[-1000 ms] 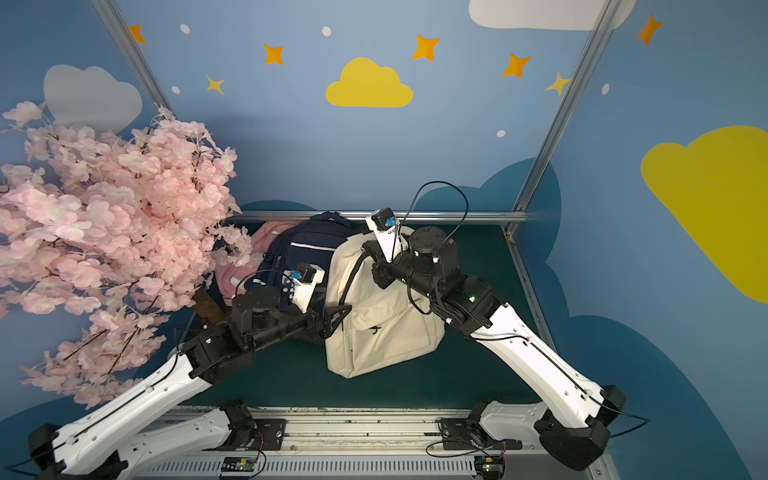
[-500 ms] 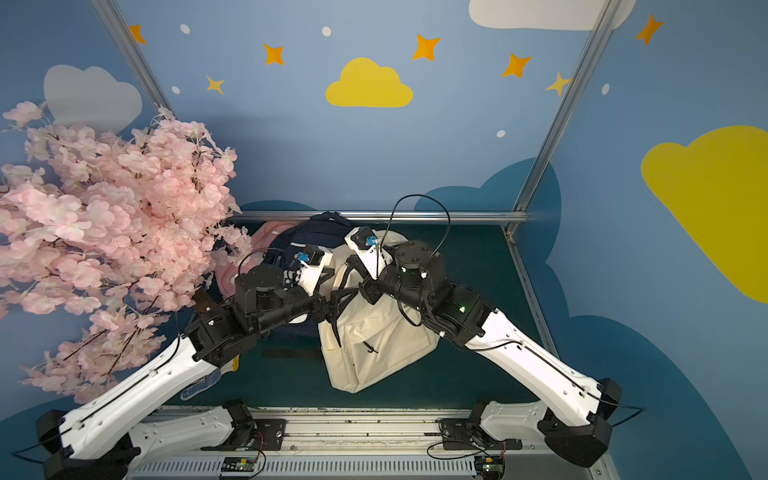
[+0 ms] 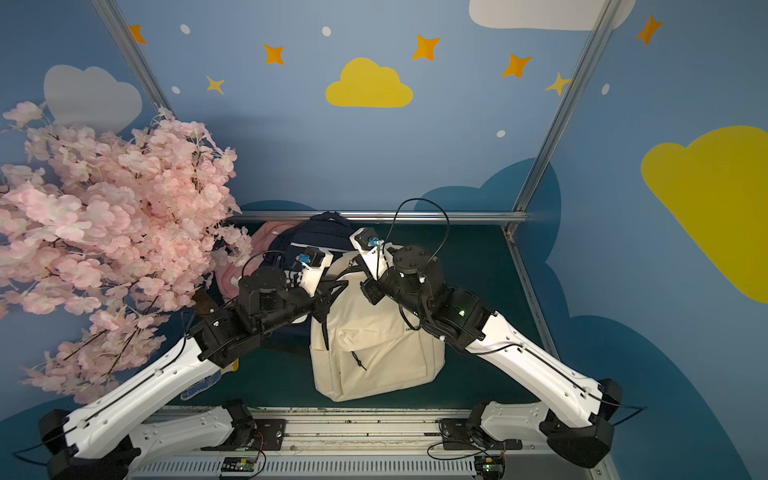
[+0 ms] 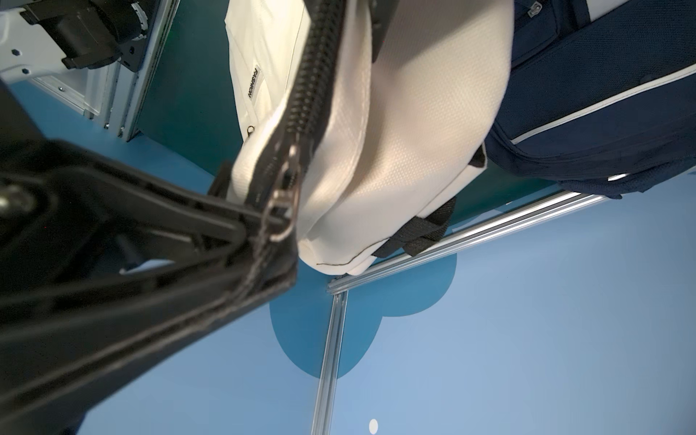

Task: Zip up the backpack
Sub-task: Zip the zipper on the backpack.

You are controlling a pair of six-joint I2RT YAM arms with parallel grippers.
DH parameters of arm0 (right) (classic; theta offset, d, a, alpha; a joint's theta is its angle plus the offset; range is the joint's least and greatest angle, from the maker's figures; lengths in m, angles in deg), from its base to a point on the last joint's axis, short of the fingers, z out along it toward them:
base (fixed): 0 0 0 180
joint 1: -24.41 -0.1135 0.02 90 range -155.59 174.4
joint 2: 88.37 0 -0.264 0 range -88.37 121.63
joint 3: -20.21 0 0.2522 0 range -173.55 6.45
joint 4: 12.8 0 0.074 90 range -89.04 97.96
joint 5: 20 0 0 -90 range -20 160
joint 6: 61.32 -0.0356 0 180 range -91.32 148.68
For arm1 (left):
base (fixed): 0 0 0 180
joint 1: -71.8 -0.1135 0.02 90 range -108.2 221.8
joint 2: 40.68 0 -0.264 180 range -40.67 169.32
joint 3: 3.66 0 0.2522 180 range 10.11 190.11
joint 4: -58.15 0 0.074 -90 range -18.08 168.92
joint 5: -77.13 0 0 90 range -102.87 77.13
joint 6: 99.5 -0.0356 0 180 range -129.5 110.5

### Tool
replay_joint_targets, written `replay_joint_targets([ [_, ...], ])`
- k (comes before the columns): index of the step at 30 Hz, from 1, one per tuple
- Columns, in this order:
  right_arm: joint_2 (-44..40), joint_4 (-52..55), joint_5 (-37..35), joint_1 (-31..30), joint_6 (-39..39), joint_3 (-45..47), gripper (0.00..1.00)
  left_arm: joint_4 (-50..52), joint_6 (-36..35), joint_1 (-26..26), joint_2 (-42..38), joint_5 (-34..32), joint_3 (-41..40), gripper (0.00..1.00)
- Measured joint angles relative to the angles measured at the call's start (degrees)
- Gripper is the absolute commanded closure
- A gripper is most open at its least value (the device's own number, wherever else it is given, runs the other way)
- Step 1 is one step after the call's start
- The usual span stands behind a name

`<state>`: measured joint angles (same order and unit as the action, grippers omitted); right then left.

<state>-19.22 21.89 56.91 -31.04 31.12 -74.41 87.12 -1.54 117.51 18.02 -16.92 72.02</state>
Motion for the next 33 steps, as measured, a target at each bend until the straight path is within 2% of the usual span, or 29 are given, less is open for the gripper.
replay_joint_targets([
  [5,-3.45,2.97,-1.2,6.93,-5.35,2.27,1.0,-1.01,0.7,-0.22,-2.14,-1.9,-3.06,0.92],
  [7,-4.22,3.65,-1.07,8.13,-6.56,2.47,1.0,-1.14,0.96,-0.28,-2.62,-2.21,-3.76,0.89],
  [9,-4.42,3.63,0.17,8.44,-6.97,2.47,1.0,-1.22,1.07,-0.35,-2.73,-2.08,-3.89,0.81],
  [15,-2.23,2.84,5.95,8.46,-7.3,0.5,1.0,1.73,0.15,-0.74,-1.27,1.46,-1.33,0.41],
  [18,0.04,2.43,8.11,7.85,-7.1,-1.36,1.0,3.21,-0.85,-0.72,0.17,3.04,2.12,0.31],
  [20,0.96,1.99,9.14,7.21,-6.69,-1.81,1.0,4.2,-1.9,-0.72,1.44,3.5,5.14,0.28],
  [23,1.51,1.92,10.01,6.45,-6.47,-2.21,1.0,4.96,-3.69,-0.72,3.96,3.69,9.46,0.27],
  [27,1.7,1.55,10.75,5.44,-6.34,-2.51,1.0,5.35,-5.53,-0.72,7.93,3.69,13.38,0.32],
  [29,1.7,1.55,10.75,5.03,-6.27,-2.51,1.0,5.46,-6.25,-0.72,9.88,3.67,14.43,0.41],
  [33,1.7,1.7,9.86,4.98,-6.29,-2.51,1.0,5.81,-7.23,-0.94,11.82,2.99,14.6,0.67],
])
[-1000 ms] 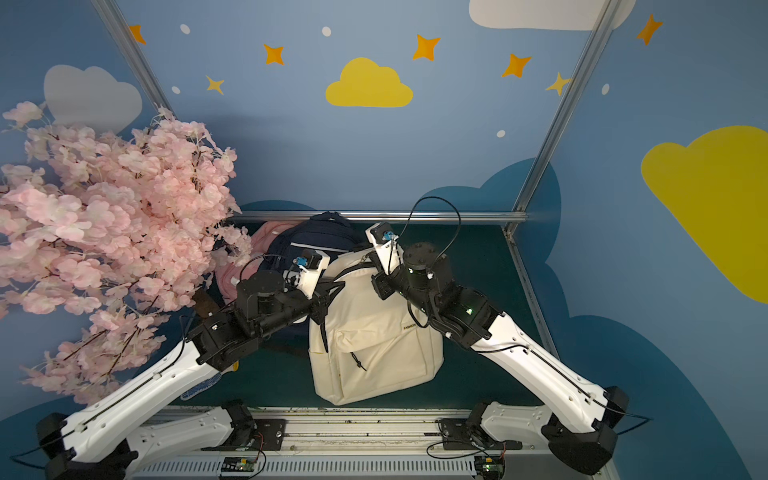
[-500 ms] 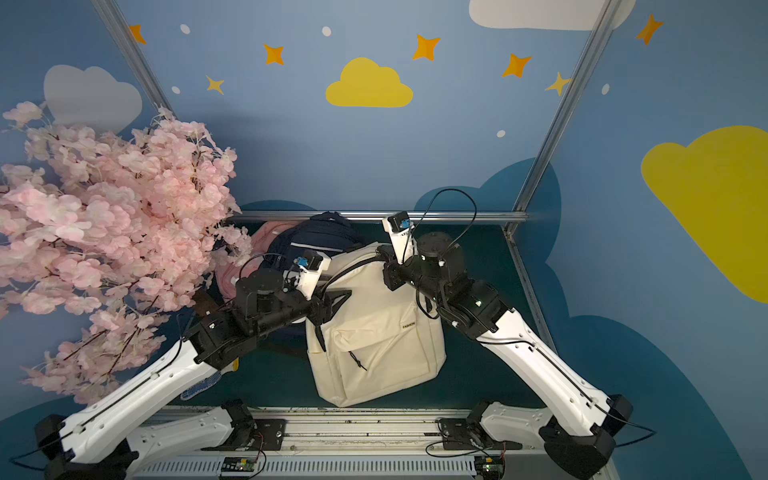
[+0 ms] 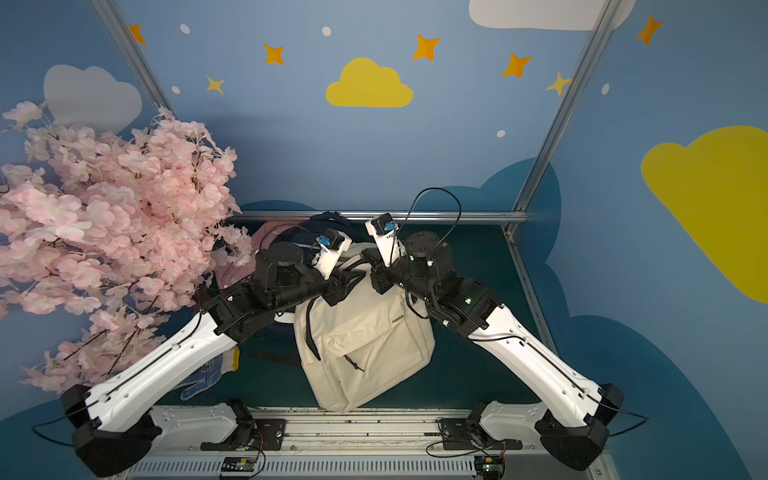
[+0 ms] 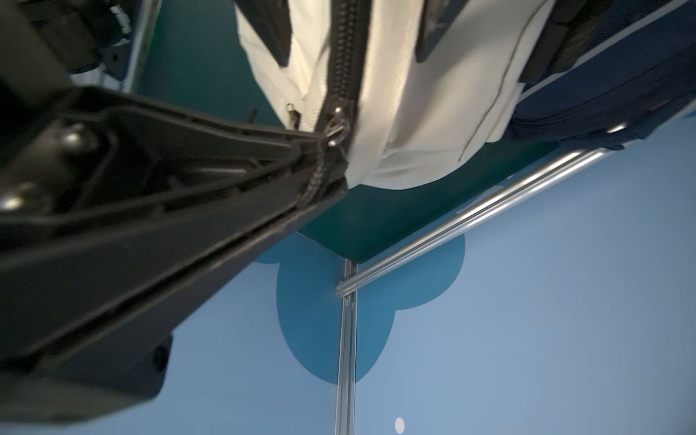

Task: Zip up the backpack
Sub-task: Zip the zipper on the backpack.

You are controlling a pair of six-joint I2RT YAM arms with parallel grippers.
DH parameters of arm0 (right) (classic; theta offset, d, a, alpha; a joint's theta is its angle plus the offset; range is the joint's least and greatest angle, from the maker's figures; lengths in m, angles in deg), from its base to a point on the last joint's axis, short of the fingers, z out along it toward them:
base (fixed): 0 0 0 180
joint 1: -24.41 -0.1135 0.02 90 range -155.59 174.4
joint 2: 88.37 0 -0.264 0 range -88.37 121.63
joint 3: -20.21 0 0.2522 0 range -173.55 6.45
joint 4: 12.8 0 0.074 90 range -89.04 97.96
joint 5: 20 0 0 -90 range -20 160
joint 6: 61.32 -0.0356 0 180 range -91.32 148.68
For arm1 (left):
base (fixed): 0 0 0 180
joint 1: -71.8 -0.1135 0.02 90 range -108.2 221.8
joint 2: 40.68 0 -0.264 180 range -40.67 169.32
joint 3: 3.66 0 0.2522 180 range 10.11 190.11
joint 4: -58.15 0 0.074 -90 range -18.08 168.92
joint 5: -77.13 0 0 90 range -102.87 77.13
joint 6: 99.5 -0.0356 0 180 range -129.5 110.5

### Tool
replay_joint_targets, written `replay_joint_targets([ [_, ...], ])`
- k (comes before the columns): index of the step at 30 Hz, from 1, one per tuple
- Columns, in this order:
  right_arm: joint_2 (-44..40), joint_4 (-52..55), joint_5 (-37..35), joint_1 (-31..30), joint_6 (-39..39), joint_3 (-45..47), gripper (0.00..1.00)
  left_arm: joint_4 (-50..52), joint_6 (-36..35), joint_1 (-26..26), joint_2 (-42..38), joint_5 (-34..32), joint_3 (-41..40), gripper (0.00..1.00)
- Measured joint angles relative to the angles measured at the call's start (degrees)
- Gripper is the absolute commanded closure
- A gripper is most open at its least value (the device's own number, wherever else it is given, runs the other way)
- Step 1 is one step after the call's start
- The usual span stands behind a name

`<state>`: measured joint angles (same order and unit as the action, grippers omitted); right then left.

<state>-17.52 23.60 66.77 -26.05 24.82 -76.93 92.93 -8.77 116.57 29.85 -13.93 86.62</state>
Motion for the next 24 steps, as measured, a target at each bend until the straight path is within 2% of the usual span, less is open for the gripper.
replay_joint_targets([
  [4,-0.22,0.61,-1.51,0.61,-0.46,0.0,1.0,-0.35,-0.26,-0.55,0.13,-0.81,-0.31,0.83],
  [8,-1.01,1.84,-1.95,2.82,-2.03,0.57,1.0,-1.62,-0.37,-0.61,-0.26,-1.44,-1.05,0.9],
  [17,-7.04,2.54,-1.18,11.39,-7.23,7.74,1.0,-3.52,-0.46,-1.07,-2.38,-2.32,-3.61,0.94],
  [24,-11.45,1.6,0.85,15.67,-10.73,16.31,1.0,-3.56,0.04,-2.36,-2.82,-2.45,-4.44,0.97],
])
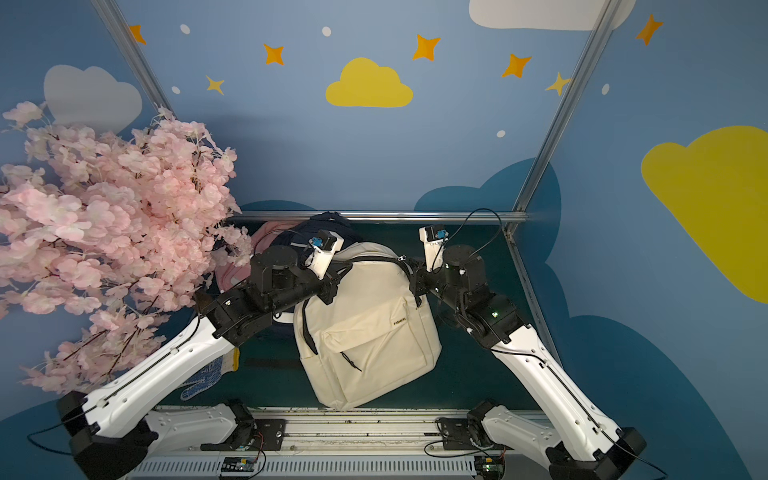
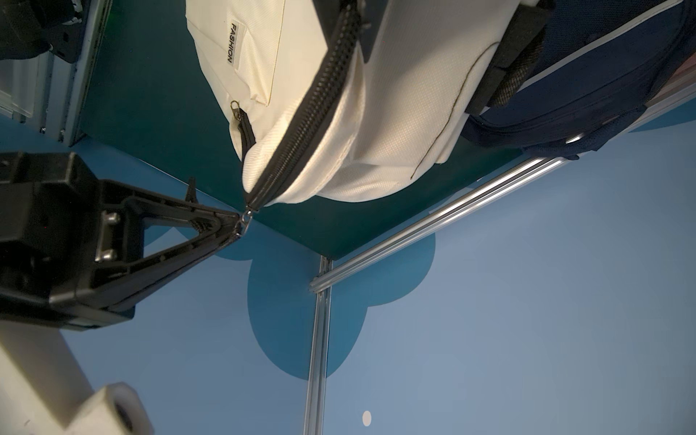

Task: Zip up the backpack
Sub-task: Zip the zipper on the backpack.

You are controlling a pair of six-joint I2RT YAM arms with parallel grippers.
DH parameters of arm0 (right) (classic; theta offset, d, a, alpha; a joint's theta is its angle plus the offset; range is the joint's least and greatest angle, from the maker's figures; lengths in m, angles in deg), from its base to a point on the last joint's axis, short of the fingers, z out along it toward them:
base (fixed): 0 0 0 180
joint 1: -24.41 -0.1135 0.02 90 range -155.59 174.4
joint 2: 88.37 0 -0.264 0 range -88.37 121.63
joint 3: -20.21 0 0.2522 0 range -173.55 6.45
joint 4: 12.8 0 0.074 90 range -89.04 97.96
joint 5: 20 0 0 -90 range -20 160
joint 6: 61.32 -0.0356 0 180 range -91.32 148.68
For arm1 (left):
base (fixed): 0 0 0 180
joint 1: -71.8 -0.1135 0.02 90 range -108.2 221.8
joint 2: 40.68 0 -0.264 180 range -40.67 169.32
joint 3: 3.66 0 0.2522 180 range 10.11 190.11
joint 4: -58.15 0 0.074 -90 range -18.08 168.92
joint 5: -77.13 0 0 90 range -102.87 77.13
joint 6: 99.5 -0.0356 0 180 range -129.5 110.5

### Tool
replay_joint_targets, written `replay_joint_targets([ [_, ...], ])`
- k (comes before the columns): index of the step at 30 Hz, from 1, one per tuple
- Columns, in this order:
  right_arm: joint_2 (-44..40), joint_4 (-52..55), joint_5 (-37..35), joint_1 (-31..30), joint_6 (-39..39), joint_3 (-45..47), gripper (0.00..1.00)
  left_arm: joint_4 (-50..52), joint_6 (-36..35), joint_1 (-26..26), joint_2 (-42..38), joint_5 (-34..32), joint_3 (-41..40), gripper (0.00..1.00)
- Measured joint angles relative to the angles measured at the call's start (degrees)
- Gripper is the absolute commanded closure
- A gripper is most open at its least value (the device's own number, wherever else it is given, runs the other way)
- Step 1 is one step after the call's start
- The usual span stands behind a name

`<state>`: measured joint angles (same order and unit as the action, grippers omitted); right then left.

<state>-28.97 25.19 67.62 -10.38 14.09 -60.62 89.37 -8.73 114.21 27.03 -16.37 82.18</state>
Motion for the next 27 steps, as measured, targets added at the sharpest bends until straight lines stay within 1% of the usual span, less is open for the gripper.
replay_joint_targets([
  [7,-4.57,-2.03,2.1,0.92,-3.54,11.23,1.0,0.04,1.2,-1.18,0.31,-0.11,0.0,0.98],
  [11,-7.08,-2.93,2.62,0.96,-6.01,17.62,1.0,-0.31,2.08,-1.53,1.9,-0.09,0.2,0.97],
  [22,-8.35,-6.84,2.25,1.6,-14.97,33.92,1.0,-0.79,2.71,-2.23,8.98,-0.26,4.39,0.98],
  [27,-10.12,-8.39,1.97,2.21,-17.59,37.51,1.0,-0.9,3.15,-2.75,12.98,-0.02,6.49,0.97],
])
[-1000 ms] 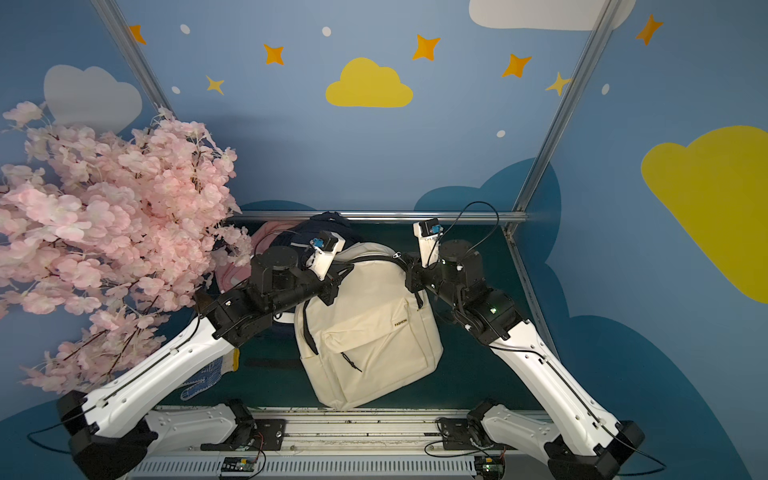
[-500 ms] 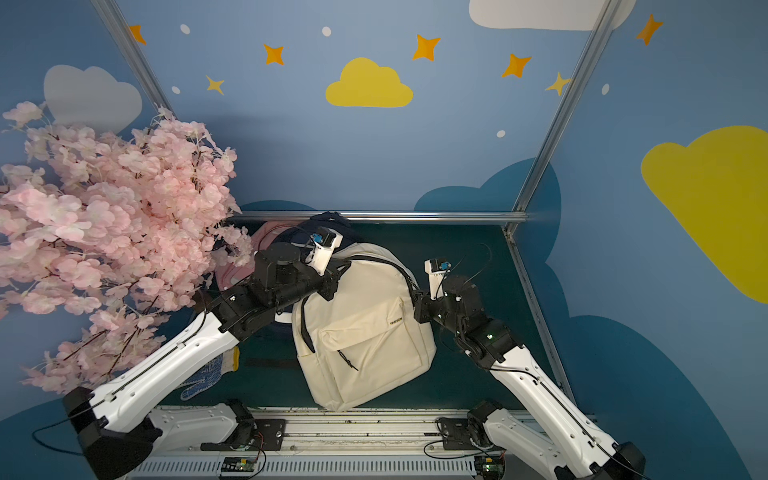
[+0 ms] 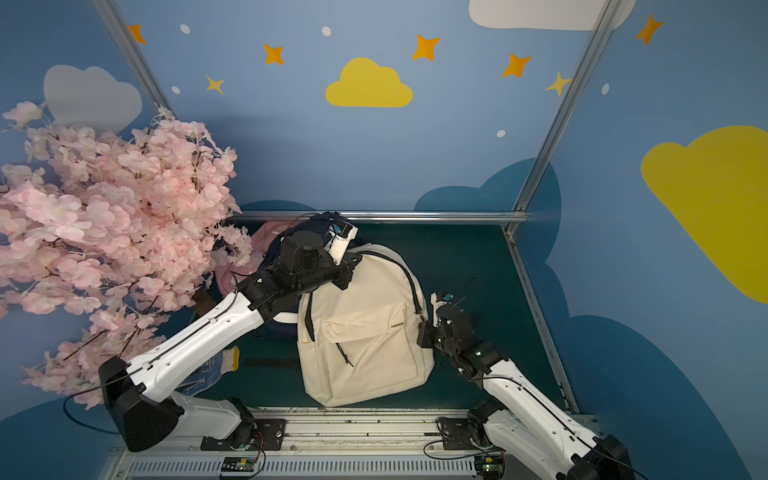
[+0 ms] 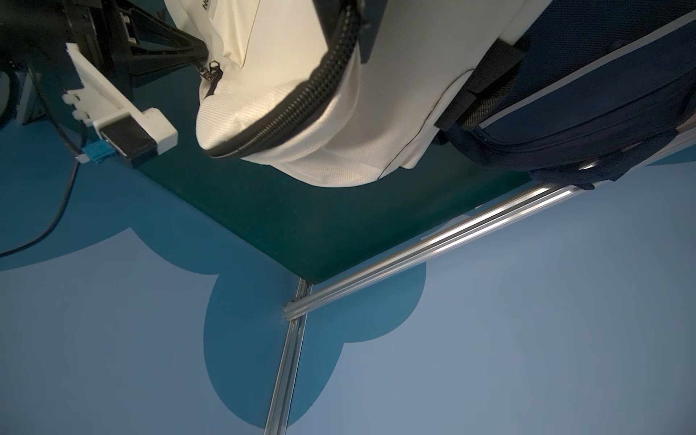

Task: Zip up the backpack
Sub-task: Zip the zipper on the backpack, then pick up the backpack from the center of the board.

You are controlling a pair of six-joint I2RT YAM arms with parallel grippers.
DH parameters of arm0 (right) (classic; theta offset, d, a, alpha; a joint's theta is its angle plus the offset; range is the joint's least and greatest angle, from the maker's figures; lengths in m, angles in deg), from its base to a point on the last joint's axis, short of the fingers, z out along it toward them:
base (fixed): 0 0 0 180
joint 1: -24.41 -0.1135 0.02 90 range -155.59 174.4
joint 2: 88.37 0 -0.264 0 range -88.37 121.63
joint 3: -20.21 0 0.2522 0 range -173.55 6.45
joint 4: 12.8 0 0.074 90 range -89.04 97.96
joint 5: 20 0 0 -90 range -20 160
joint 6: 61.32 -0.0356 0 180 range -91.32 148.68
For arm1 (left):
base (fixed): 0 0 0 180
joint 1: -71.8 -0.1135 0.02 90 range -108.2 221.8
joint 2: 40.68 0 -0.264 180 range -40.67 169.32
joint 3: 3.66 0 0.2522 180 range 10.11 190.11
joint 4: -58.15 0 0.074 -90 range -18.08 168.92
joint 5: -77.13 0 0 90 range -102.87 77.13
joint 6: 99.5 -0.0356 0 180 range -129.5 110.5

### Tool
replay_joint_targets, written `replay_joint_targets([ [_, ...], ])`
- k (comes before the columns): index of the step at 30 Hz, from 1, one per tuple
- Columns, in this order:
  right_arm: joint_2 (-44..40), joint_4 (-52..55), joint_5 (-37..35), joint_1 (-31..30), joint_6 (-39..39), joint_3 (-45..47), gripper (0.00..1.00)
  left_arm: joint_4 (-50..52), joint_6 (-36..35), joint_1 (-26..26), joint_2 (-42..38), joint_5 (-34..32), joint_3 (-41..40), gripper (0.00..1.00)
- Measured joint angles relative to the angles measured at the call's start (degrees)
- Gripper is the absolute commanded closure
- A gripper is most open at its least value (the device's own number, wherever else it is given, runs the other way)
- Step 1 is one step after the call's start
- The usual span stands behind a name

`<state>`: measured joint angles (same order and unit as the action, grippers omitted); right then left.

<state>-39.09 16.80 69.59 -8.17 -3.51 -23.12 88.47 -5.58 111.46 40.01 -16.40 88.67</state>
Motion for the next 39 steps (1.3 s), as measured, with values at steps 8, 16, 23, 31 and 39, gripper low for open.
replay_joint_targets([
  [8,-0.24,0.2,0.02,2.45,-0.09,-0.35,1.0,0.11,1.42,-0.55,7.06,2.54,6.58,0.84],
  [16,5.27,-0.15,1.11,10.03,0.46,-2.32,1.0,4.42,6.21,-0.79,14.32,0.33,15.82,0.22],
  [23,11.56,-1.92,2.93,12.07,0.09,-1.6,0.97,9.46,14.56,-0.94,-0.63,-6.99,-4.5,0.08],
  [31,12.22,0.35,4.04,13.75,1.42,-1.46,0.28,10.08,22.21,-1.03,-17.88,-6.27,-31.5,0.06],
  [39,7.8,5.51,3.67,14.12,-0.22,0.02,0.22,3.19,25.75,-1.03,-13.42,0.68,-40.02,0.11],
])
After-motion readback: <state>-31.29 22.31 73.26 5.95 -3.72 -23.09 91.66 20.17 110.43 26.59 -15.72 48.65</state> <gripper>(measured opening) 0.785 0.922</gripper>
